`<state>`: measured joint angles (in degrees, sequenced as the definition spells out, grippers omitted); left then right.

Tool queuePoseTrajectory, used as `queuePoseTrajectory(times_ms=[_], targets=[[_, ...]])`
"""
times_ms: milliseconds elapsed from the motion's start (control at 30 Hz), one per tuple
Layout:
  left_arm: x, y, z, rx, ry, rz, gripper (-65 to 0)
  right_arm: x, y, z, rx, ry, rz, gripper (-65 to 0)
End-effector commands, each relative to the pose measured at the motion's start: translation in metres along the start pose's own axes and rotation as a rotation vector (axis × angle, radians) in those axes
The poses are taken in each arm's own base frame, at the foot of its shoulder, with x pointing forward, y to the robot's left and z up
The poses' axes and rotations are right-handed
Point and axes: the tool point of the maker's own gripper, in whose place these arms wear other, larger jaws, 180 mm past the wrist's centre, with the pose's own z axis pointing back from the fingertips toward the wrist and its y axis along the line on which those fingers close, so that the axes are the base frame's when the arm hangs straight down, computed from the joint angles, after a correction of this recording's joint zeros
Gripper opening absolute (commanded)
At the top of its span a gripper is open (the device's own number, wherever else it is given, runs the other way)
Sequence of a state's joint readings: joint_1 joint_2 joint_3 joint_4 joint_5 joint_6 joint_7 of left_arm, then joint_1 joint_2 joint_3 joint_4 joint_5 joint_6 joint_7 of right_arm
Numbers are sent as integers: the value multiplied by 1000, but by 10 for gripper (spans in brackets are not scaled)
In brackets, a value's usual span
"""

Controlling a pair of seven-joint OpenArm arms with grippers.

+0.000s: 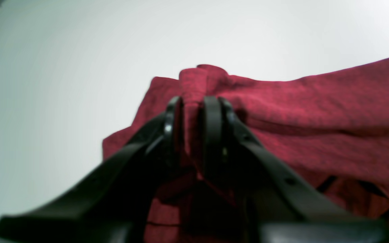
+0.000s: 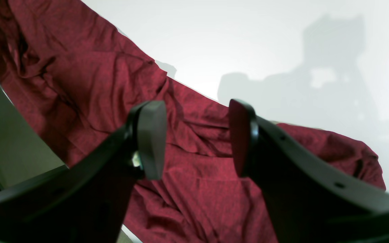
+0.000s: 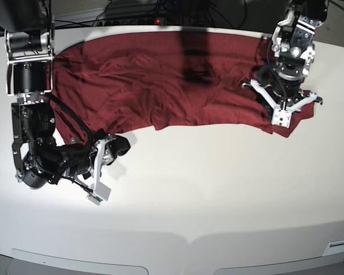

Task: Fold the T-shirt properly
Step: 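Pull the grasped shirt edge with the left gripper toward its arm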

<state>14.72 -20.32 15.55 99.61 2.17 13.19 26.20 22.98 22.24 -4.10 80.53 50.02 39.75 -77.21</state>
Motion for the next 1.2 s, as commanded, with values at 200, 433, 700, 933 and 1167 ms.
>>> queuePoseTrajectory(times_ms=[200, 433, 700, 933, 1167], targets=[[11, 14, 0, 33, -38, -38, -538, 18, -3, 12, -12, -54, 28, -351], [9, 46, -1, 116, -20, 1, -538, 18, -3, 12, -12, -55, 28, -351], [-8, 51, 0, 123, 53, 38, -538, 19, -2, 12, -9, -60, 27, -351], [1, 44, 0, 83, -2, 79, -538, 20, -2, 11, -7, -64, 28, -351], [-4, 47, -5, 92, 10, 75, -477, 20, -2, 11, -8, -63, 28, -351]])
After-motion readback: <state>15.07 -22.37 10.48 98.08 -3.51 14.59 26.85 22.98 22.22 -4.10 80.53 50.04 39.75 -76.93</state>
